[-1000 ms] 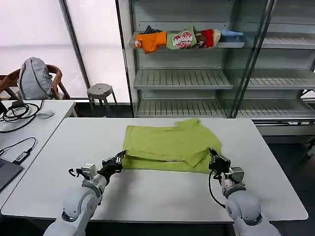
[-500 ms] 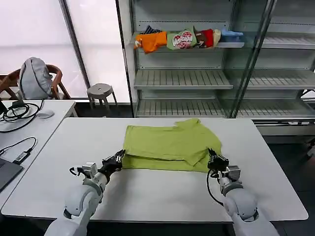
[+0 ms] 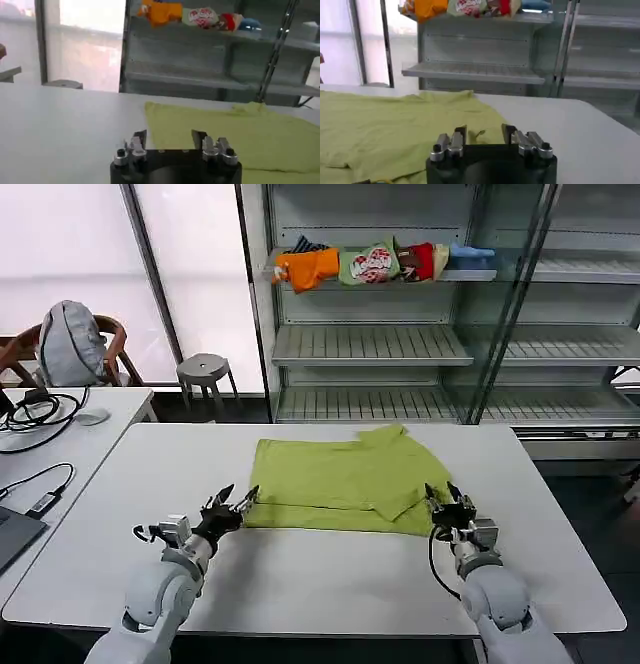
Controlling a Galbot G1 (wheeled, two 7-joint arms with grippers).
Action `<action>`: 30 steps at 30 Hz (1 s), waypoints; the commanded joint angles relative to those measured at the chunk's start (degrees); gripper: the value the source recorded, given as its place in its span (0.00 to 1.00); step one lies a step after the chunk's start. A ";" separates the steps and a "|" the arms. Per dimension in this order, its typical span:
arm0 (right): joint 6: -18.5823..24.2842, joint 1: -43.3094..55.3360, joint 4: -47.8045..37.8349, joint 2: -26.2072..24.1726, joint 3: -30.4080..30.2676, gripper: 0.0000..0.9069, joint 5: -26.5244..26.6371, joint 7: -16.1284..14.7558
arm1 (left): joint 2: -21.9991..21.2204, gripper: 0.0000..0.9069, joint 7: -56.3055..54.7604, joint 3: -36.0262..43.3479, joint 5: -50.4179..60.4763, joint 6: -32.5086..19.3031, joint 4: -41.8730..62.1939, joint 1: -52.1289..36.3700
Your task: Fold and organize the clothes.
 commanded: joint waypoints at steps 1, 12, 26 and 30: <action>-0.95 -6.14 4.88 -0.80 1.17 1.00 0.12 0.01 | -0.49 1.00 -1.22 2.98 8.26 0.35 -5.01 6.01; -3.95 -7.35 4.69 -0.50 1.62 0.00 2.88 0.64 | -0.68 0.04 -3.19 1.69 5.76 4.45 -2.51 4.57; -4.62 -6.56 3.49 -0.66 1.89 0.00 4.76 0.74 | -0.90 0.04 -3.45 1.95 5.79 6.64 -1.80 3.79; -4.38 -6.46 3.41 -0.58 1.80 0.00 4.68 0.40 | -0.70 0.04 -3.41 2.46 6.78 7.06 -1.75 3.82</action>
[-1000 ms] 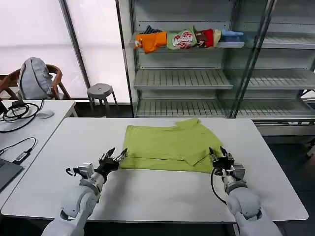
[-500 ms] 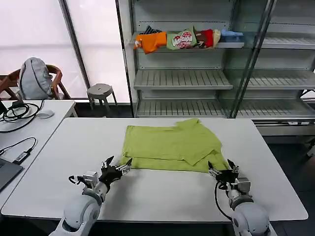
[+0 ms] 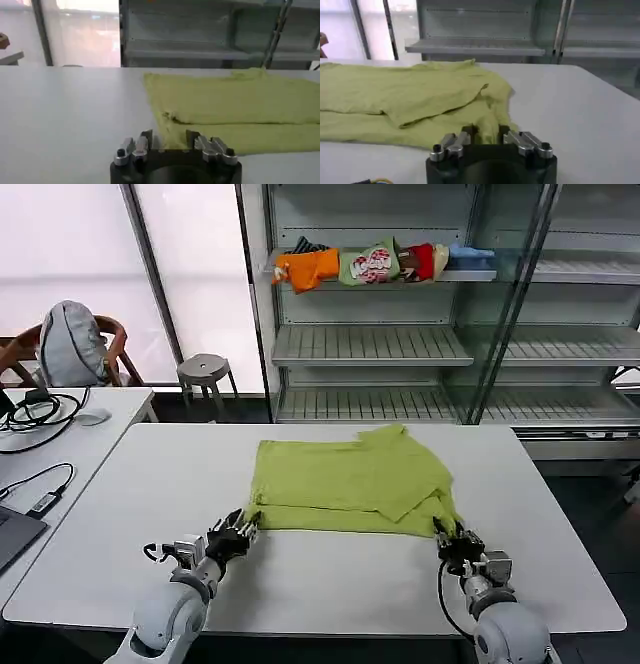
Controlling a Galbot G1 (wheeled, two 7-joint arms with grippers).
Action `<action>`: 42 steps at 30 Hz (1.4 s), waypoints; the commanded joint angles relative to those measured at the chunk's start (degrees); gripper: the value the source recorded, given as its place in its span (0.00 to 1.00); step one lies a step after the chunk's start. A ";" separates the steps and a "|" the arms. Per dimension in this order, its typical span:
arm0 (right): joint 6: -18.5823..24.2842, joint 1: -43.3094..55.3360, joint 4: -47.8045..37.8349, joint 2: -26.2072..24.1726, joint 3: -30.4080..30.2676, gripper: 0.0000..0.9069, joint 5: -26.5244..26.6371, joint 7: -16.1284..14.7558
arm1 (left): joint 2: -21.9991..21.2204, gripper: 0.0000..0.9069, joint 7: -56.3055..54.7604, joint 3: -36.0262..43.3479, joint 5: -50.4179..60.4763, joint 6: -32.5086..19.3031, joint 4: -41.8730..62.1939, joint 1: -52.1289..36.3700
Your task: Fold and organize the clothes.
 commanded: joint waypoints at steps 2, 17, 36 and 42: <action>-0.46 -0.95 1.01 0.05 -0.05 0.00 0.61 -0.13 | 0.75 0.04 0.34 0.51 1.56 1.61 -1.00 1.28; 1.67 -13.05 12.16 -0.20 1.05 0.00 -4.43 -1.44 | 3.65 0.04 3.45 -5.09 6.63 1.42 -14.40 16.92; 5.32 -31.35 23.35 0.27 1.49 1.00 -9.94 -0.15 | 6.55 0.81 3.94 -15.24 8.41 0.38 -24.73 32.47; 5.91 -33.10 25.19 0.47 1.46 1.00 -11.48 1.42 | 7.72 1.00 5.61 -16.54 9.27 1.01 -24.86 32.68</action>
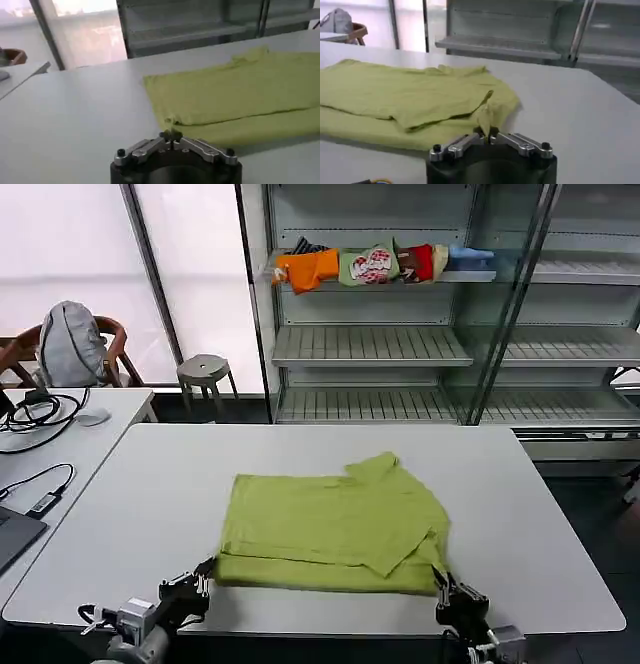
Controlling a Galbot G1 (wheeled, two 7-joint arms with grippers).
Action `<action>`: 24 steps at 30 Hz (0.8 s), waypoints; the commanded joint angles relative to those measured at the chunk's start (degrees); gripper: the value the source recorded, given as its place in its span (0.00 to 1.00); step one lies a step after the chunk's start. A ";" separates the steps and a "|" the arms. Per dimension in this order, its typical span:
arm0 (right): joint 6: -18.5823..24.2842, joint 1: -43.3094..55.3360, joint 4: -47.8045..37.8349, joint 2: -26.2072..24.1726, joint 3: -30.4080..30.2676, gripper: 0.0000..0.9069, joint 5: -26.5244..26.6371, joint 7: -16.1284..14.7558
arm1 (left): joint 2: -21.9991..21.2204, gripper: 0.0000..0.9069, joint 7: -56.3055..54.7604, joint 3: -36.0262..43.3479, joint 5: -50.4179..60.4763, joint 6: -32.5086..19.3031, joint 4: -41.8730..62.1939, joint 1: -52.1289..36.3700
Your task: Fold and organize the clothes.
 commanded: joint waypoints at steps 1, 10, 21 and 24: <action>0.94 -5.94 4.83 0.59 0.16 1.00 -1.88 1.04 | 1.47 1.00 1.23 -3.93 2.35 0.23 -4.96 5.64; -1.23 2.26 9.92 0.74 3.50 1.00 0.07 0.02 | 3.48 1.00 2.92 -6.63 -4.67 0.26 -10.60 -1.58; -12.88 44.44 -17.46 2.07 -8.06 1.00 14.76 9.48 | 7.41 1.00 3.49 5.70 -6.08 -4.06 10.14 -23.92; -12.98 52.29 -25.32 1.94 -9.20 1.00 16.14 8.67 | 8.06 1.00 3.38 7.67 -7.81 -4.00 14.58 -28.76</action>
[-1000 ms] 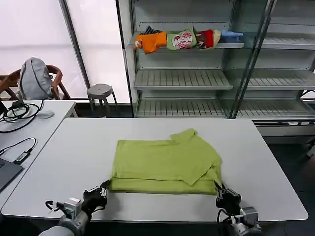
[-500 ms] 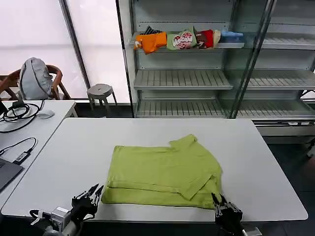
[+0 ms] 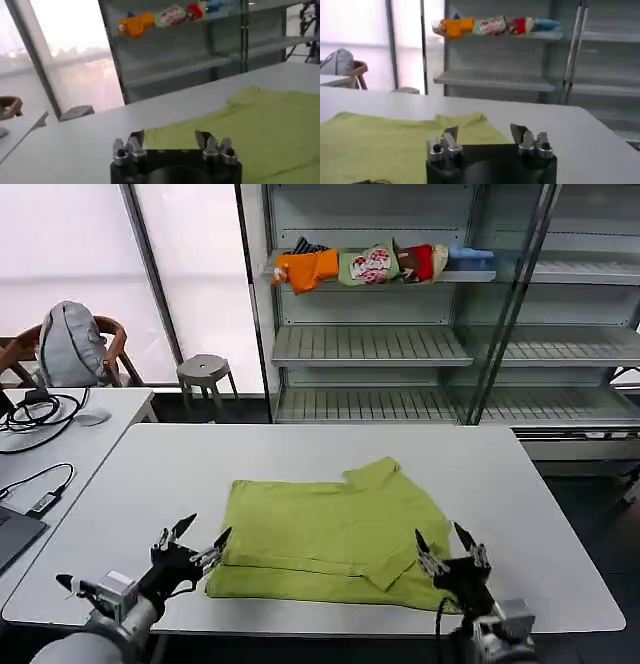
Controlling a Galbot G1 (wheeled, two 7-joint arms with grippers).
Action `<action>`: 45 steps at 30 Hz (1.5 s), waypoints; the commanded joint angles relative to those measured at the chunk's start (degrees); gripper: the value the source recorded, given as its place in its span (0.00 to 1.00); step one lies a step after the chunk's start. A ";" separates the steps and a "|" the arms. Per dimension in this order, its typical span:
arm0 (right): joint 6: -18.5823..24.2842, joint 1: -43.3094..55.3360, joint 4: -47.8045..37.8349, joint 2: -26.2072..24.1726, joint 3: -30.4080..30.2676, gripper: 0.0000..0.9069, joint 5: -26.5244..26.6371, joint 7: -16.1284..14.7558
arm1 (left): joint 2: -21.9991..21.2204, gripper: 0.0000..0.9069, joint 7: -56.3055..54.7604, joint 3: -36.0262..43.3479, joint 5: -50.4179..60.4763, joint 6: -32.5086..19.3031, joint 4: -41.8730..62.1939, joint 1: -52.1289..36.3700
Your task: Fold and organize the clothes.
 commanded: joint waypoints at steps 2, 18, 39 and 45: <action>-5.73 28.91 -22.00 0.88 -6.02 1.00 8.17 3.00 | 2.77 1.00 0.30 10.05 -4.22 -1.64 18.48 -22.10; -5.60 44.29 -49.10 9.56 -12.04 1.00 4.04 0.46 | -1.01 1.00 1.89 17.73 -8.54 3.83 39.02 -36.61; -5.65 44.12 -53.49 11.52 -14.64 1.00 3.66 -2.16 | -3.24 1.00 4.72 17.37 -8.71 1.03 46.74 -39.67; -5.70 44.14 -53.54 11.90 -15.01 1.00 3.60 -2.36 | -3.03 1.00 4.72 17.70 -7.74 1.12 46.01 -39.05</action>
